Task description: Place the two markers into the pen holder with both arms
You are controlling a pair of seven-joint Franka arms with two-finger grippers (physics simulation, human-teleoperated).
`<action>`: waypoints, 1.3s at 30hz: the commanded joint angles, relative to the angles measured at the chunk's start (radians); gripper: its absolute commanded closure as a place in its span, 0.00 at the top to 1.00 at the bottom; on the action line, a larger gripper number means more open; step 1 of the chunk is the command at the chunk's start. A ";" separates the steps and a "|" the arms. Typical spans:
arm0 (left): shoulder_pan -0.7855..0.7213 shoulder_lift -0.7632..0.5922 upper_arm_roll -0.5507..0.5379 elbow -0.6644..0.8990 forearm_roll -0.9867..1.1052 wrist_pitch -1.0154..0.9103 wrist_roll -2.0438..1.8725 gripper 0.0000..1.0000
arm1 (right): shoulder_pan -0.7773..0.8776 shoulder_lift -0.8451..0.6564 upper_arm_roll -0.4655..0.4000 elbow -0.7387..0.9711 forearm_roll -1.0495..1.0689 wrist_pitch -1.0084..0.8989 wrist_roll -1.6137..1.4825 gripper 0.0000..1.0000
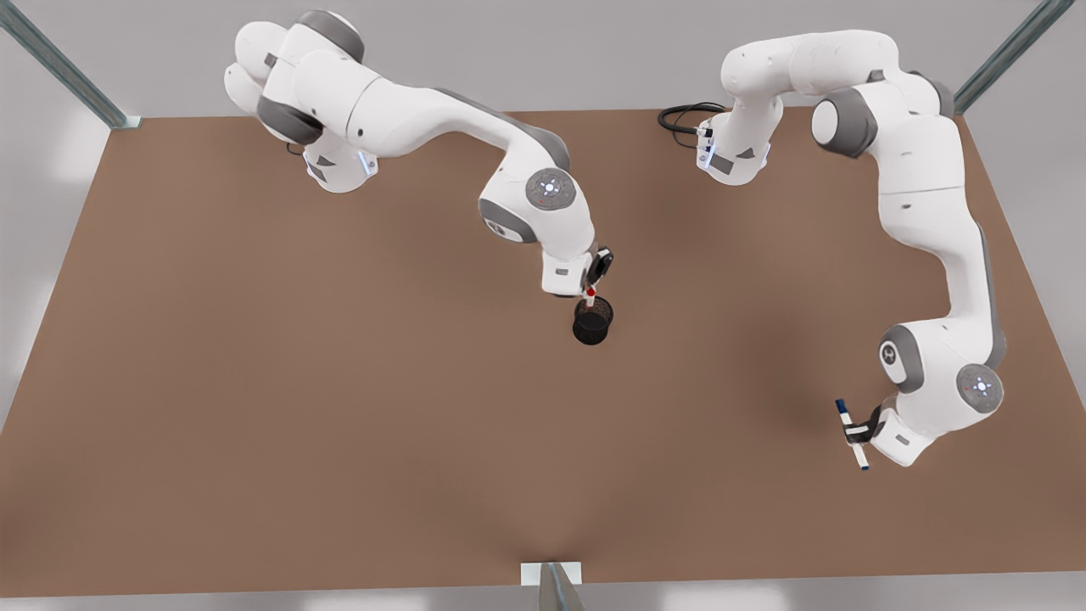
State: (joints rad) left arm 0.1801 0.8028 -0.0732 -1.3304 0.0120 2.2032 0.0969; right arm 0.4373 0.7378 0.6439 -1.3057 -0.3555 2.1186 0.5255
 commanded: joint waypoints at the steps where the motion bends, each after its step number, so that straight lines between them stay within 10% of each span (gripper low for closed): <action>1: -0.001 -0.017 -0.016 -0.009 -0.006 -0.003 0.250 0.29 | 0.009 0.014 0.000 0.000 -0.068 0.027 0.338 0.21; 8: -0.014 -0.040 -0.026 -0.016 -0.006 -0.046 0.276 0.28 | 0.015 0.040 0.000 -0.017 -0.108 0.027 0.341 0.30; 10: -0.014 -0.045 -0.040 -0.016 -0.006 -0.066 0.277 0.28 | 0.015 0.038 0.000 -0.018 -0.108 0.027 0.341 1.00; 19: -0.013 -0.117 -0.172 -0.013 -0.090 -0.401 0.365 0.27 | -0.479 -0.228 0.232 -0.044 -0.146 -0.293 0.182 1.00; 25: -0.010 -0.139 -0.257 -0.015 -0.231 -0.477 0.618 0.27 | -0.302 -0.569 -0.766 -0.038 0.395 -0.632 -0.716 1.00; 31: -0.011 -0.139 -0.332 -0.016 -0.386 -0.511 1.020 0.27 | -0.336 -0.272 -0.685 0.330 0.371 -0.775 -0.653 1.00; 39: -0.019 -0.136 -0.418 -0.095 -0.583 -0.539 1.458 0.27 | -0.325 -0.278 -0.687 0.313 0.355 -0.750 -0.639 1.00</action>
State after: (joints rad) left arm 0.1610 0.6679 -0.4849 -1.4100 -0.5051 1.6737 0.8583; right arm 0.1132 0.4615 -0.0428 -0.9929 -0.0029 1.4089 0.1872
